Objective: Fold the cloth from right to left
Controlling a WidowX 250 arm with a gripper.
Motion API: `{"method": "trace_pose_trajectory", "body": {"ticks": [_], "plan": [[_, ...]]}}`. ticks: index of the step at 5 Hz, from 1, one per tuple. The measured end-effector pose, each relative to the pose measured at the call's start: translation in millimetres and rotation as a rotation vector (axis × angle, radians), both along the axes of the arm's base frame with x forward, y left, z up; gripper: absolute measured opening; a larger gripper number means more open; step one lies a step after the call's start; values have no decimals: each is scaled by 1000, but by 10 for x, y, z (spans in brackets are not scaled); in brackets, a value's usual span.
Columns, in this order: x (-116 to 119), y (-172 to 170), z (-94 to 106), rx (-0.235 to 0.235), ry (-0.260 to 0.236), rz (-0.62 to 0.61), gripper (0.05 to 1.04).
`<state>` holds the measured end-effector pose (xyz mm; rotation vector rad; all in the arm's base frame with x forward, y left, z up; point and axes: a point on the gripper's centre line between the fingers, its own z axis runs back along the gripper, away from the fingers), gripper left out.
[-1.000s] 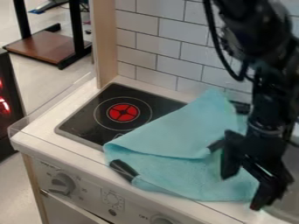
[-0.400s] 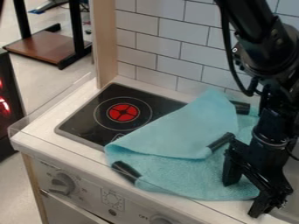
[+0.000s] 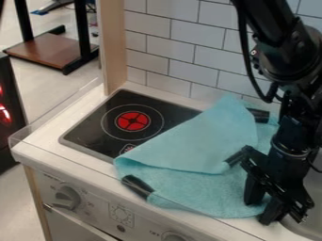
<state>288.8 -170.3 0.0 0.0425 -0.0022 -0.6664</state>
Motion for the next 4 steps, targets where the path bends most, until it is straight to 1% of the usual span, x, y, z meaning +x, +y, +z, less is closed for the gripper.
{"method": "trace_pose_trajectory", "body": {"ticks": [1,2,3,4], "plan": [[-10,6,2,1,1,11,214],[-42,36,13,5,4,7,73],[-87,65,116,-11,6,5,49],[-53,116,313,-43,-25,30,49]]}}
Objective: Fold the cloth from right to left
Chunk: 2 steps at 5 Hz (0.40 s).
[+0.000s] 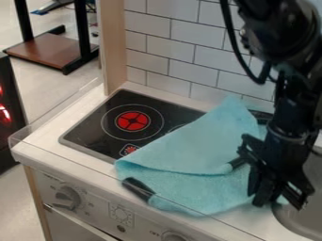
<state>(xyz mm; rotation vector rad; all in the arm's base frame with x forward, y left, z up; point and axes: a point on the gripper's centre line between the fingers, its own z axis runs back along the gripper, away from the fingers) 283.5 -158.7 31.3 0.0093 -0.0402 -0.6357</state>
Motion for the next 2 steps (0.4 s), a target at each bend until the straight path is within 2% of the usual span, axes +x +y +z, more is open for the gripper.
{"method": "trace_pose_trajectory", "body": {"ticks": [2], "plan": [[218,339,281,-65,-59,143,49]]}}
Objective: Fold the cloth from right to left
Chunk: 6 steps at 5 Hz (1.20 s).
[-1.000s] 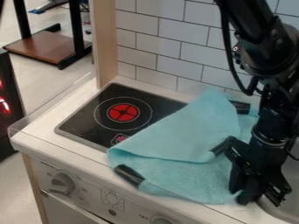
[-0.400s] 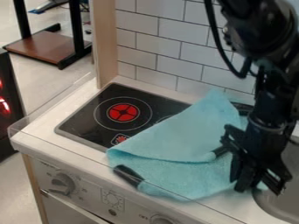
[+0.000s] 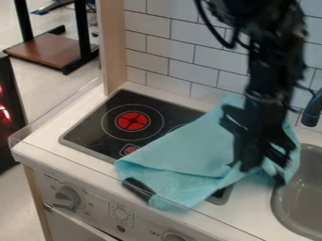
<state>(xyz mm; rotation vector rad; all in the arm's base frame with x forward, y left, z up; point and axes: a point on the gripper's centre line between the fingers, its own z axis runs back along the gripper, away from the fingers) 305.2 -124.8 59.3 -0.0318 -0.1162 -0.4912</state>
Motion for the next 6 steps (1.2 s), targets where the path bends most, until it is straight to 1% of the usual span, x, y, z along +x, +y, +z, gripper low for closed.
{"method": "trace_pose_trajectory", "body": {"ticks": [1,2,3,4,5,6], "plan": [[106,256,25,10,-11,90,49],[189,522,33,8,-15,196,49],[262,847,35,-2,-23,321,49],[275,1089,5,-23,-16,409,49],[217,1275,-176,-23,35,476,49],[164,1323,-330,-27,80,505,49]]}}
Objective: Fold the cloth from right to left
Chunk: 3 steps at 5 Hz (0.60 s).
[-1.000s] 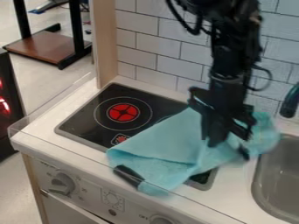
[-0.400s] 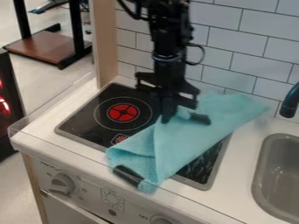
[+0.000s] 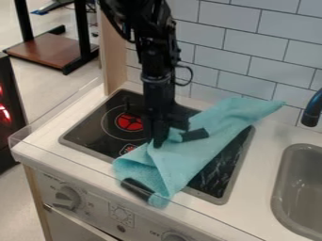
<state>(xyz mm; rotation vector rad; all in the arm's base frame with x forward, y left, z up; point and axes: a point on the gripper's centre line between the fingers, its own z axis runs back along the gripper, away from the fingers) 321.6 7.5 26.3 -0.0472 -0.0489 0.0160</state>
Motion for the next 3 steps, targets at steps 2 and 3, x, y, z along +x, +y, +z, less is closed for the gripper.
{"method": "trace_pose_trajectory", "body": {"ticks": [2,3], "plan": [[-135,61,-157,-30,54,48,225],[-145,71,-162,-23,56,62,460]]}}
